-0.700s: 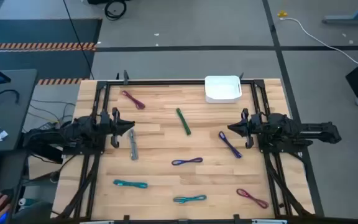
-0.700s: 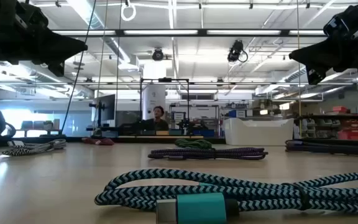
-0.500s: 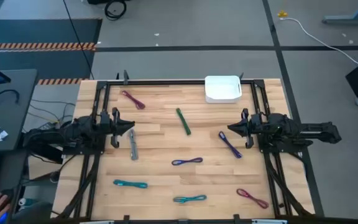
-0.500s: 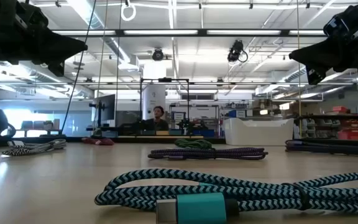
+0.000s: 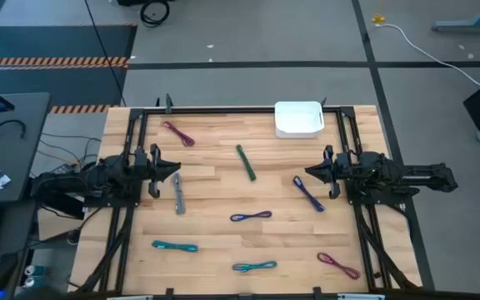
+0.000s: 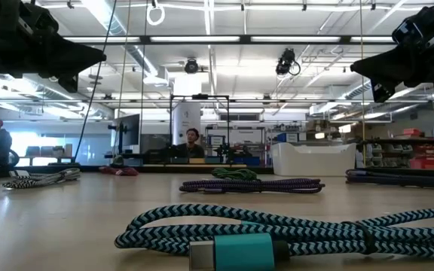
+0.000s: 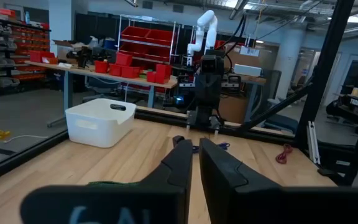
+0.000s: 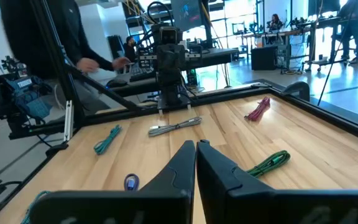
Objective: Pick and place USB-C Cables
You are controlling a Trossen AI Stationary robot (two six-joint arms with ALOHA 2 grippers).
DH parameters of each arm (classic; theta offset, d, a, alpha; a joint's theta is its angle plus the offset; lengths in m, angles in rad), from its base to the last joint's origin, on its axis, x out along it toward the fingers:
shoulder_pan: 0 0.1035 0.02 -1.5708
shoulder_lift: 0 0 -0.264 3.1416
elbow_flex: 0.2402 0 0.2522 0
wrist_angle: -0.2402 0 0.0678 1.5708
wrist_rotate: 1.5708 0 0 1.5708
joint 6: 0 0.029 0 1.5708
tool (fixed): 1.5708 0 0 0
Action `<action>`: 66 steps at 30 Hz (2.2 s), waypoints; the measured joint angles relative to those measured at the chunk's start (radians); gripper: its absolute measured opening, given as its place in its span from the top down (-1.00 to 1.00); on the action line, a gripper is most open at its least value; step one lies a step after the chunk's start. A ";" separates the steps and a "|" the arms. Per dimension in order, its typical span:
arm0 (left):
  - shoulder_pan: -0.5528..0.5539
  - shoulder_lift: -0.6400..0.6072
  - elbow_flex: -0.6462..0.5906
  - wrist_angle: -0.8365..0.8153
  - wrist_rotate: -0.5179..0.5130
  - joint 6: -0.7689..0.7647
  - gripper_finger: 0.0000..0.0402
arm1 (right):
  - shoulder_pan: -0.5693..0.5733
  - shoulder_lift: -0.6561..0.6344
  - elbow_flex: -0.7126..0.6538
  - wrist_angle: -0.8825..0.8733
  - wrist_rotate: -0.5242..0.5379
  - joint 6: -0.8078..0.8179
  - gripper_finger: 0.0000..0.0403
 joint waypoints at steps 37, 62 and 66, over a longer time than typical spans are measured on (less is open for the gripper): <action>0.000 0.000 0.000 0.000 0.000 0.000 0.82 | 0.000 0.000 0.000 0.000 0.000 0.000 0.90; 0.000 0.000 0.000 0.003 0.000 -0.001 0.85 | 0.000 0.000 0.000 -0.002 0.000 -0.008 0.90; 0.000 0.000 0.000 0.023 0.000 -0.079 0.83 | -0.018 0.000 0.000 0.000 0.038 -0.328 0.90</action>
